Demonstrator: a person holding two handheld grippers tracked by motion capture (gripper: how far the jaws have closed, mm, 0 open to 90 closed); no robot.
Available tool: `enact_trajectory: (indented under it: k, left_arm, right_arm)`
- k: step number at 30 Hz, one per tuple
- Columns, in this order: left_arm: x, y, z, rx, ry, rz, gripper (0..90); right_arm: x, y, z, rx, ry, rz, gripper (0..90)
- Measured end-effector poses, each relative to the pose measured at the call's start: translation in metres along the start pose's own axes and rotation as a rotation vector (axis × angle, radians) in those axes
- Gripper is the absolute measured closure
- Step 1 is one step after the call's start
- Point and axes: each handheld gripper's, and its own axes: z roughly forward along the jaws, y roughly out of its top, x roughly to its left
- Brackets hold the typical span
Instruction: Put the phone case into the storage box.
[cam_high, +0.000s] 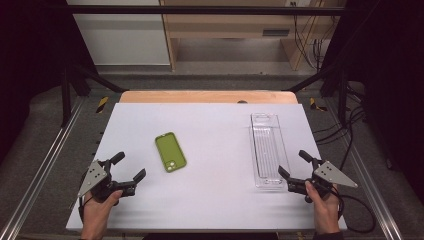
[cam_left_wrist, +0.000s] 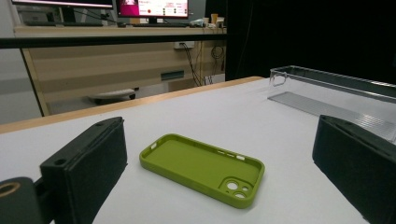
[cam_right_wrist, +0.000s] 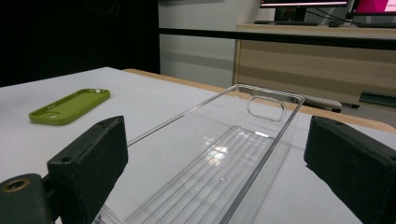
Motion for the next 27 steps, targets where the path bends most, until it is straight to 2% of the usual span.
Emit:
enact_trajectory:
  k: [11,17,19,27]
  left_arm:
    - [-0.012,0.002,0.004,0.048,0.006,-0.007,4.0]
    - [-0.023,0.005,0.016,0.123,0.019,0.007,5.6]
    - [-0.025,0.008,0.02,0.142,0.022,-0.001,5.6]
    - [-0.031,0.023,0.045,0.214,-0.004,0.025,5.8]
  right_arm:
    - [0.0,-0.001,0.0,0.008,-0.008,-0.001,6.3]
    - [0.0,-0.001,-0.001,0.004,-0.012,0.001,6.0]
    - [0.0,-0.001,-0.002,-0.002,-0.014,0.006,6.0]
    - [-0.003,-0.002,-0.004,-0.011,-0.022,0.02,6.0]
